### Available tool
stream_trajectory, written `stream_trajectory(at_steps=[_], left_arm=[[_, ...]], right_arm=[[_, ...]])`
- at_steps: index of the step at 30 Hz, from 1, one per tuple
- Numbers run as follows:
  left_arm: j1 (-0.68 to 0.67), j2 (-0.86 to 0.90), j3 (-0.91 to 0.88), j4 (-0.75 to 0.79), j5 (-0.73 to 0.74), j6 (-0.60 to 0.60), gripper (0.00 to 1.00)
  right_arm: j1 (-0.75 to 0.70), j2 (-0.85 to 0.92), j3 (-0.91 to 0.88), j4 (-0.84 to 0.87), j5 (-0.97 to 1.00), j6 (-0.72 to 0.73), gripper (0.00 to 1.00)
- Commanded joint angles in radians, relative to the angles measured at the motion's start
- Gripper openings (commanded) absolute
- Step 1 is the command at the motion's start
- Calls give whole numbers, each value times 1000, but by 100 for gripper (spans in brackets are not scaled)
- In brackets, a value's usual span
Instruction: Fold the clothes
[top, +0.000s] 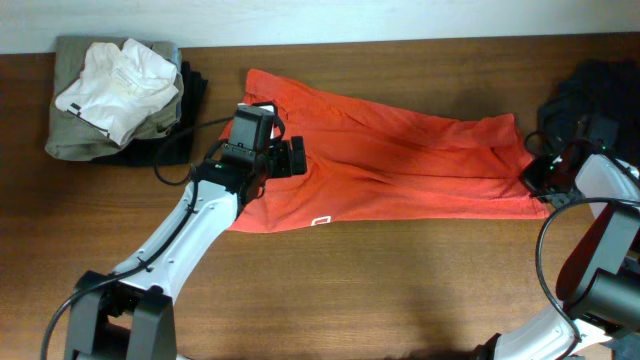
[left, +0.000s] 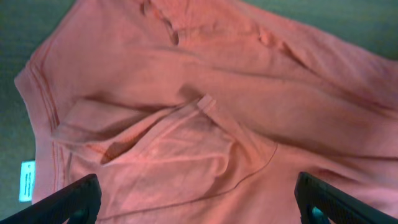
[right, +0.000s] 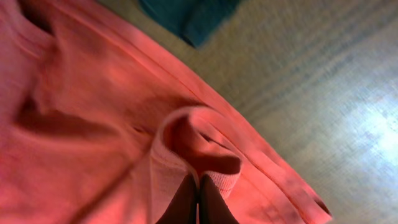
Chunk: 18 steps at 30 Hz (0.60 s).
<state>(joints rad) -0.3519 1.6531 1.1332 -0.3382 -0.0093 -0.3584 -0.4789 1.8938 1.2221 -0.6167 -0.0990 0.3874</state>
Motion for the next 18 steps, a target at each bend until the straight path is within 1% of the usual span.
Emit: stream_trajectory(at_steps=[1, 7, 13, 15, 16, 17, 18], left_arm=[[2, 7, 0, 40, -14, 16, 99], [2, 7, 0, 72, -17, 16, 99], [2, 7, 0, 69, -43, 16, 99], [2, 7, 0, 69, -43, 16, 99], [2, 7, 0, 69, -43, 16, 99], [2, 7, 0, 69, -43, 16, 99], [2, 7, 0, 69, -42, 16, 99]], right_arm=[[0, 13, 24, 53, -51, 52, 4], [0, 13, 24, 209, -131, 106, 4], [1, 13, 24, 293, -110, 123, 4], [1, 13, 24, 304, -99, 123, 17], [1, 13, 24, 310, -99, 123, 20], [1, 13, 24, 316, -96, 123, 28], [1, 13, 24, 321, -95, 123, 53]])
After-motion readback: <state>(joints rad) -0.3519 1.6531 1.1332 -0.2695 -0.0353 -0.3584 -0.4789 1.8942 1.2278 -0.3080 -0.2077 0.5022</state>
